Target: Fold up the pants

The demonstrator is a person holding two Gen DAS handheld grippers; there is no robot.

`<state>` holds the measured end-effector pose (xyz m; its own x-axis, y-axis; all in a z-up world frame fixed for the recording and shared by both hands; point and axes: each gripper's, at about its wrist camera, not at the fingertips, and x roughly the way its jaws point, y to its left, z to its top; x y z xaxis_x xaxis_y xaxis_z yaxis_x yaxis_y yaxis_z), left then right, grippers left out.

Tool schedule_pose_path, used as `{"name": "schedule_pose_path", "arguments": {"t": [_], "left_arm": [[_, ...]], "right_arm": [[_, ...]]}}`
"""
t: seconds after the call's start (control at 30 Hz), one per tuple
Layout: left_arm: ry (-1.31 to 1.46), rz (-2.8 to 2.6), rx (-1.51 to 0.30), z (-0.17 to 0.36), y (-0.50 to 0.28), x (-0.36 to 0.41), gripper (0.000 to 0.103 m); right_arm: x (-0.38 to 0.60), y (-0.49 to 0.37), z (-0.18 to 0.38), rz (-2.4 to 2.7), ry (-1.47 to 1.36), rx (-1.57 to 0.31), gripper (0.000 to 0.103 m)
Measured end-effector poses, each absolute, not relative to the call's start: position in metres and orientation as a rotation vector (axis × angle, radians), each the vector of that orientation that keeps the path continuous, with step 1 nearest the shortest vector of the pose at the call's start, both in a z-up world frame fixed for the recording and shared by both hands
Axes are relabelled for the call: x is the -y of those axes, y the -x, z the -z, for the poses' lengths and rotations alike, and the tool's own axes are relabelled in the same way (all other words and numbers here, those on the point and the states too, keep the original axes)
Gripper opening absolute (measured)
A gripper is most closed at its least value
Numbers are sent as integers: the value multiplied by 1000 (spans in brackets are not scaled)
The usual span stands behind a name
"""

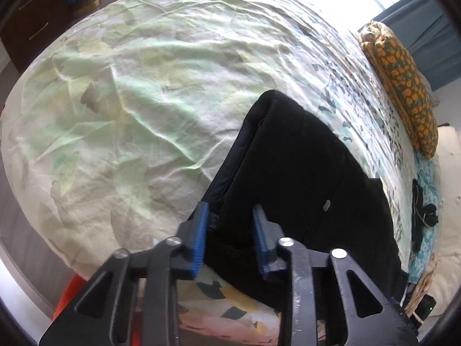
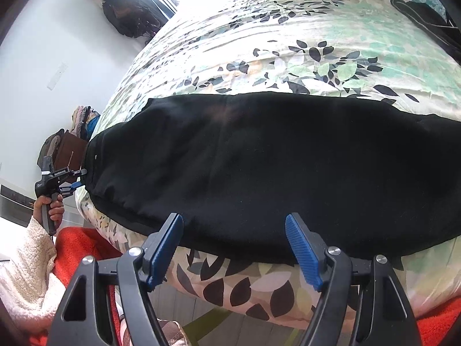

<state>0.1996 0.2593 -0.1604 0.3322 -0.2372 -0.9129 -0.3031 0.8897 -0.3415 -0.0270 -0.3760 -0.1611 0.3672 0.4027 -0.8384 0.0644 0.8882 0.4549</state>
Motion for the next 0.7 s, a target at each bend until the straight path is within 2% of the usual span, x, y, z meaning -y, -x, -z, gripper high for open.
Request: {"name": "schedule_pose_path", "arguments": {"t": [0.03,0.17,0.33,0.4,0.43,0.5,0.53,0.57,0.63,0.7], "left_arm": [[504,-46,-1239,157,-199,-258,10],[473,-22,-1231,139,-184,-254,9],[431,-67,-1300,157,-175,-254,10],[409,-107,-1313,159,-177,-252,17],[387,-136,-1315,157,-178,-253,27],[325,-230,-1302,149,-174,-261,39],[300,-304,-1276,141,-170,-269,56],[292,-350,-1240,131,-165,-274,62],[305,-342,-1142,105,-154,-274,62],[283,-284,-1068,86,-150,-256,70]], "right_arm": [[376,28,162,-227,-449,-1187,74],[379,33,161,-213,-450,-1182,74],[388,35,161,-194,-458,-1168,75],[386,32,166,-195,-442,-1179,75],[384,31,169,-199,-427,-1181,75],[376,26,180,-206,-371,-1206,79],[373,25,190,-195,-341,-1246,79],[370,25,200,-180,-305,-1284,79],[366,30,198,-191,-251,-1264,79],[368,35,185,-190,-242,-1234,79]]}}
